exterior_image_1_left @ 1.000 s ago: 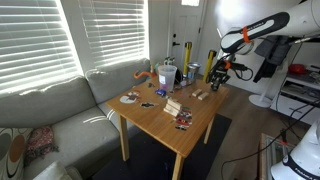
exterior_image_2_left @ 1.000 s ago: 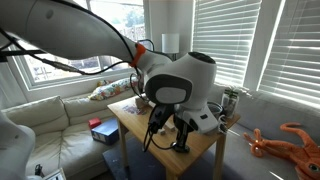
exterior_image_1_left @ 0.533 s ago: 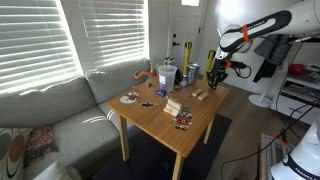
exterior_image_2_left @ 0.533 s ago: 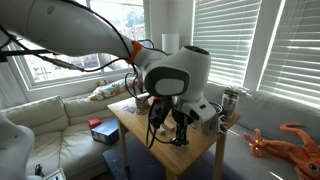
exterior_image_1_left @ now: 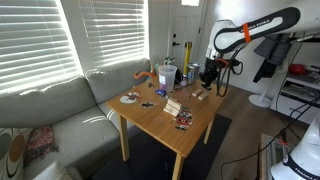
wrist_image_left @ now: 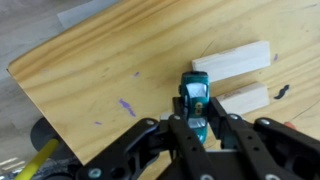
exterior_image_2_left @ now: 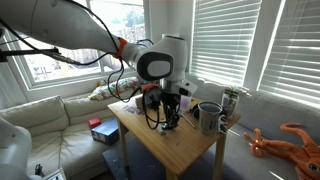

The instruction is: Slide the far right wooden block and move it to the middle of the table, slide the most forward wooden block and put it next to the other wooden block, put the toy car on top of both wooden blocks

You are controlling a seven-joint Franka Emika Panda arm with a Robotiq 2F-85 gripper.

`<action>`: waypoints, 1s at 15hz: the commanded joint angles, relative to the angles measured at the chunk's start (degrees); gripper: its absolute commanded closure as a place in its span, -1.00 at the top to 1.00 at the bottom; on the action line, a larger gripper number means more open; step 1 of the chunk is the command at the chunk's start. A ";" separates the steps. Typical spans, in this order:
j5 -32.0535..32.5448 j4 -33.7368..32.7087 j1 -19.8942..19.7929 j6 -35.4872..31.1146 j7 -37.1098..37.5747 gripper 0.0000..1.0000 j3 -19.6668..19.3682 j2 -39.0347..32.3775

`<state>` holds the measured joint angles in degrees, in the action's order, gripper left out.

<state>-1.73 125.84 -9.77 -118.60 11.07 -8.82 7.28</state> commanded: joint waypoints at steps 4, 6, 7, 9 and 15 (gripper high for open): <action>0.34 -0.63 3.11 1.14 -5.24 -0.86 2.60 -0.10; 0.14 -1.13 3.63 1.20 -6.08 -0.86 3.03 -0.84; -0.01 -1.17 3.78 1.21 -6.71 -0.86 3.07 -1.08; -0.20 -1.12 3.86 0.97 -7.65 -0.86 3.07 -1.43; -0.69 -1.32 3.86 1.10 -9.11 -0.86 2.96 -2.42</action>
<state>-1.75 125.76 -6.06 -118.59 3.64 -5.70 5.63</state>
